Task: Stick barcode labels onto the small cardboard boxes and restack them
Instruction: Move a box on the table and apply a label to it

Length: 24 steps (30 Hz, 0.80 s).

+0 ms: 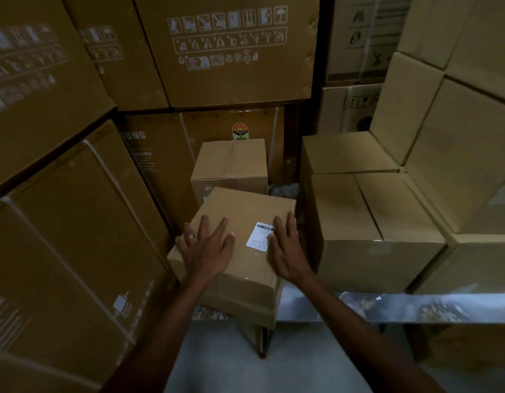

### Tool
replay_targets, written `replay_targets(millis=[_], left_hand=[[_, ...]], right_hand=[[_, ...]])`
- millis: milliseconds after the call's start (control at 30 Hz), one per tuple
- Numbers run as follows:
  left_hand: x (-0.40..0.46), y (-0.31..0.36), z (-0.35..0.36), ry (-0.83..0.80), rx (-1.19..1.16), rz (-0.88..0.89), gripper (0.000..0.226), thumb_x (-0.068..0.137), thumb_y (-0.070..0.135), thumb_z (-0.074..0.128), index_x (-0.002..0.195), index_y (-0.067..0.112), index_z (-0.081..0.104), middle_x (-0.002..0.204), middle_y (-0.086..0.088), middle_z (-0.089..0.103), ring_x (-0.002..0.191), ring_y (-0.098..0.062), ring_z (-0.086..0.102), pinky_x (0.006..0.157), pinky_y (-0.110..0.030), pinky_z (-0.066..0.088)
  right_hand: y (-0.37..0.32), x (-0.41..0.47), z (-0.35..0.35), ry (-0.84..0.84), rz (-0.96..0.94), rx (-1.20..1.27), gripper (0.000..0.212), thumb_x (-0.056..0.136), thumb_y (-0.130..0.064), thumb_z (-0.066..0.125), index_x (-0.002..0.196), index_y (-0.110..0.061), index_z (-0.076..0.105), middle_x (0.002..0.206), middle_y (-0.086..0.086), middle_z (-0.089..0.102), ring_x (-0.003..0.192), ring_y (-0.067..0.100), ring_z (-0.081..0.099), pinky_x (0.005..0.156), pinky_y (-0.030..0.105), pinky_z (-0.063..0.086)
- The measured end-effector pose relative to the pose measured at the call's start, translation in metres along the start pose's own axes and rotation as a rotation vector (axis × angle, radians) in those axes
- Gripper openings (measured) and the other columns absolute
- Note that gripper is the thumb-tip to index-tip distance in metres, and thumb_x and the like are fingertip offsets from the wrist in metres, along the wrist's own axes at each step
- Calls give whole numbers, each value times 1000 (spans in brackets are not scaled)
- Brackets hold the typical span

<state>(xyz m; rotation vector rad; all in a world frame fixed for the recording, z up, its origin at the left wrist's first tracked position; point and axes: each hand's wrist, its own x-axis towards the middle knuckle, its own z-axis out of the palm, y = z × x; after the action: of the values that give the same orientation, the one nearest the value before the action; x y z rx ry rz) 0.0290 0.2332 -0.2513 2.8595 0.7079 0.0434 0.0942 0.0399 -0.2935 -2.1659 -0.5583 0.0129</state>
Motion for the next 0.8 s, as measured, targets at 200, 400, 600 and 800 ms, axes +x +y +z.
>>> replay_targets(millis=[200, 400, 600, 800], left_hand=[[-43, 34, 11, -10, 47, -176, 71, 97, 68, 20, 161, 40, 5, 171, -8, -5, 149, -56, -12, 114, -76, -4], [-19, 19, -3, -137, 57, -12, 68, 99, 72, 14, 158, 49, -7, 170, 1, -18, 152, -46, -20, 112, -73, -16], [12, -15, -12, -114, 64, 223, 67, 94, 79, 16, 155, 59, -1, 171, 6, -11, 157, -32, -12, 121, -67, -2], [-21, 12, 1, -102, 39, 65, 73, 95, 77, 20, 159, 49, -2, 171, 0, -15, 155, -37, -16, 118, -70, -7]], right_hand=[[16, 39, -42, -293, -128, -188, 70, 101, -54, 21, 162, -20, 17, 170, 8, -8, 156, 31, 1, 124, 53, 17], [-23, 35, -34, -306, 5, -455, 62, 108, -37, 36, 159, -7, 16, 166, 23, 5, 155, 38, 4, 124, 50, 19], [-47, -6, -10, -112, 73, -387, 65, 106, -30, 40, 159, -3, 15, 165, 27, 4, 155, 38, 7, 118, 43, 33], [-20, 18, -40, -199, -15, -306, 69, 96, -41, 33, 155, -7, 34, 165, 20, 24, 142, 37, 42, 106, 40, 42]])
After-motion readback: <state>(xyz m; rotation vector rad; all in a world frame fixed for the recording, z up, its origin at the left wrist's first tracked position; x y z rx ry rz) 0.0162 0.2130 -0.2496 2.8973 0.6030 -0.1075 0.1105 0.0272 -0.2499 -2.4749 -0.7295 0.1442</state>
